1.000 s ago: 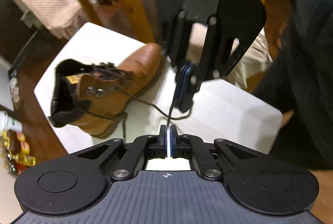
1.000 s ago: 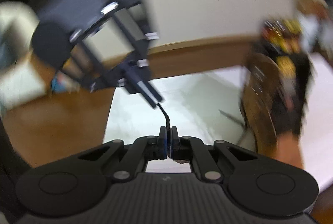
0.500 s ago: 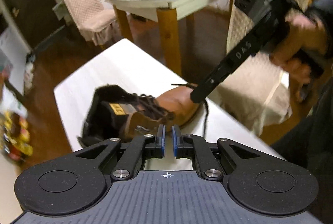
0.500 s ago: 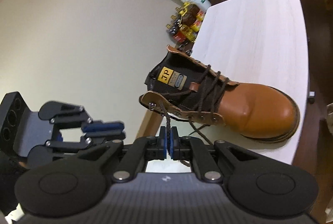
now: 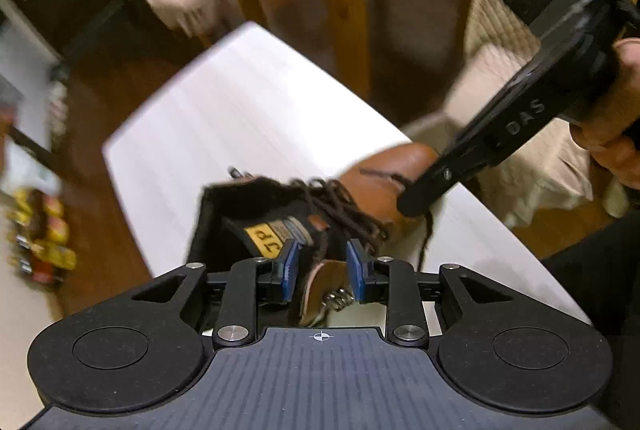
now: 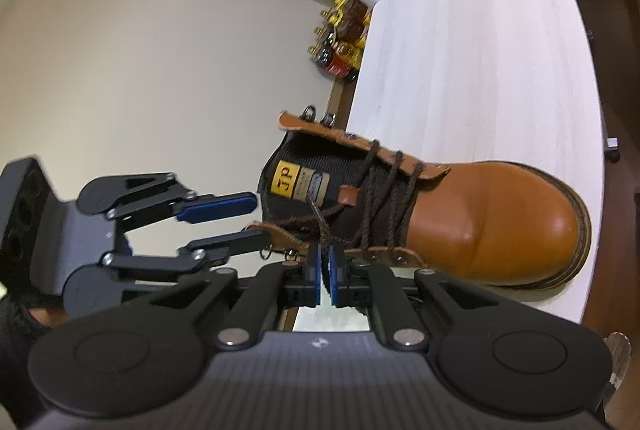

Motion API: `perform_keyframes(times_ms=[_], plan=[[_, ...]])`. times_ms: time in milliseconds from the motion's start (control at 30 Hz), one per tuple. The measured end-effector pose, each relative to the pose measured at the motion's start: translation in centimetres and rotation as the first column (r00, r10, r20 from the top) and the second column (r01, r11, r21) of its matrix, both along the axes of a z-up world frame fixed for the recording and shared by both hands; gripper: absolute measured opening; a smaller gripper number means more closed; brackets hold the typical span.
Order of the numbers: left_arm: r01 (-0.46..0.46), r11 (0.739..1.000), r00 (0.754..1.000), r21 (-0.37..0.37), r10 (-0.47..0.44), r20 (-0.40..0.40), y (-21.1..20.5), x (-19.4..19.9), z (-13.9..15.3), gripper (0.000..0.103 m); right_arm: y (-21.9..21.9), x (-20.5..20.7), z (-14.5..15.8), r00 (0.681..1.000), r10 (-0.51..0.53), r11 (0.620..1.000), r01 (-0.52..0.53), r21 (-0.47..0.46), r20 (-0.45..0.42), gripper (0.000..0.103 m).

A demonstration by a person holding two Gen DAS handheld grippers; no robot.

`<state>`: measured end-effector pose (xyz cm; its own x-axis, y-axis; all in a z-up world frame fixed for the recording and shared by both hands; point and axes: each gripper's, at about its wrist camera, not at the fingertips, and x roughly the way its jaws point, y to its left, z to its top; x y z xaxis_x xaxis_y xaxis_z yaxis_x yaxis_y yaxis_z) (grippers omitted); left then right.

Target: Lace up shoes with both hands

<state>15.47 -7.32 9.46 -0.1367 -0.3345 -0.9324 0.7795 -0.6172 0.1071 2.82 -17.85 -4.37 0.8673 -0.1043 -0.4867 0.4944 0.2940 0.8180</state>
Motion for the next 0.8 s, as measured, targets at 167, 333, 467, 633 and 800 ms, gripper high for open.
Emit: perform_keyframes(times_ms=[167, 333, 467, 633, 800], plan=[[0.084, 0.973, 0.994, 0.213, -0.067, -0.087, -3.1, 2.0, -0.4, 0.038, 1.4, -0.4, 0.2, 0.996, -0.091, 0.996, 0.091, -0.015, 0.002, 0.008], [0.160, 0.924, 0.985, 0.348, -0.129, -0.112, -4.6, 3.2, -1.3, 0.040, 2.7, -1.1, -0.1, 0.982, -0.190, 0.982, 0.190, -0.009, 0.002, 0.008], [0.191, 0.883, 0.979, 0.428, -0.137, -0.154, -5.1, 3.5, -2.2, 0.038, 3.0, -1.5, -0.3, 0.973, -0.231, 0.973, 0.231, 0.000, 0.002, 0.008], [0.176, 0.888, 0.973, 0.425, -0.091, -0.211, -5.6, 4.0, -1.2, 0.014, 2.4, -1.8, -0.3, 0.969, -0.248, 0.969, 0.248, -0.005, 0.001, 0.008], [0.131, 0.916, 0.972, 0.380, -0.044, -0.230, -5.1, 4.3, -0.4, 0.008, 1.7, -1.9, -0.1, 0.969, -0.246, 0.969, 0.246, -0.011, 0.002, 0.008]])
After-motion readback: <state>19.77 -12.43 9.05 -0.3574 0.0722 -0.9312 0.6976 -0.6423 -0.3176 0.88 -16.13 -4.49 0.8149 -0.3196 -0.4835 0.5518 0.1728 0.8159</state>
